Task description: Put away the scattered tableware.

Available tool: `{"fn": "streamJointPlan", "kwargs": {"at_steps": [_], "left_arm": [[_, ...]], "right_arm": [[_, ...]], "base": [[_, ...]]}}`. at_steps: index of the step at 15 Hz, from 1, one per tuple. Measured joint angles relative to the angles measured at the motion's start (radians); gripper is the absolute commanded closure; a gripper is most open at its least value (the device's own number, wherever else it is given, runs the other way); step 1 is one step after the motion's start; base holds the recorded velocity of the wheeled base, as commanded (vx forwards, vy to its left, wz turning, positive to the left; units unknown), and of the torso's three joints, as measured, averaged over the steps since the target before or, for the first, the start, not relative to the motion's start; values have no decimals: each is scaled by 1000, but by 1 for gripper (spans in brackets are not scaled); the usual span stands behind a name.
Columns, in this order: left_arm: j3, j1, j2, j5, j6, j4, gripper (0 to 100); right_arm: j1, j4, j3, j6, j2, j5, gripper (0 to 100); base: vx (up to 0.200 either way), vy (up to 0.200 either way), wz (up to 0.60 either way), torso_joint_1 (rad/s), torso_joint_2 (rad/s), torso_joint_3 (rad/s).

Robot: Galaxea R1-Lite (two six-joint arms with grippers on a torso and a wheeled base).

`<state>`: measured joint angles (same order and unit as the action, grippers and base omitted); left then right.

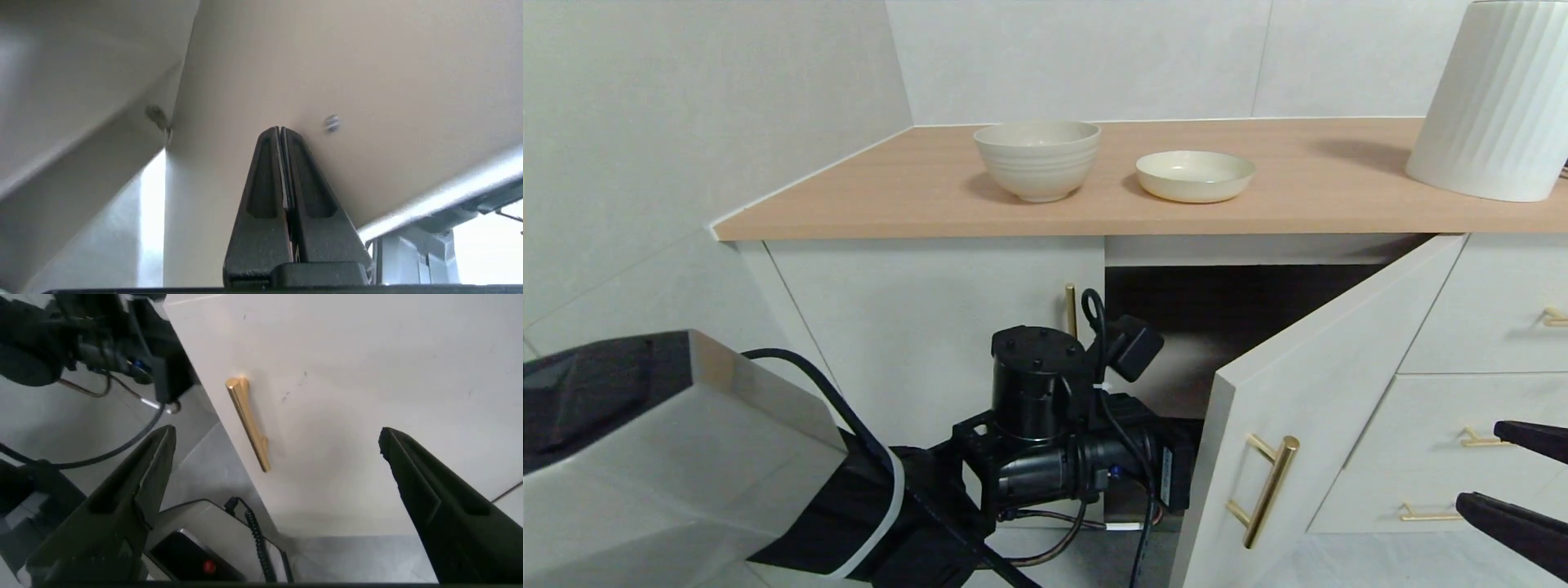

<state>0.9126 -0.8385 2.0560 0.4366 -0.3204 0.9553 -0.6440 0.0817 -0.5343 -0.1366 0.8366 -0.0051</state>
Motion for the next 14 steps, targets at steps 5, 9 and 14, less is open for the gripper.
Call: {"fn": "streamJointPlan", "kwargs": {"at_steps": [5, 9, 14], "left_arm": [[103, -7, 4, -3, -2, -145, 100], [143, -23, 22, 1, -18, -157, 100], [187, -52, 56, -21, -19, -162, 100]], "right_arm": [[0, 1, 1, 0, -13, 1, 0], [0, 2, 0, 0, -27, 19, 0], [0, 5, -4, 0, -50, 80, 0]], "base": [[-120, 0, 0, 2, 1, 1], [-50, 0, 0, 4, 2, -1], [0, 0, 0, 0, 0, 0]]}}
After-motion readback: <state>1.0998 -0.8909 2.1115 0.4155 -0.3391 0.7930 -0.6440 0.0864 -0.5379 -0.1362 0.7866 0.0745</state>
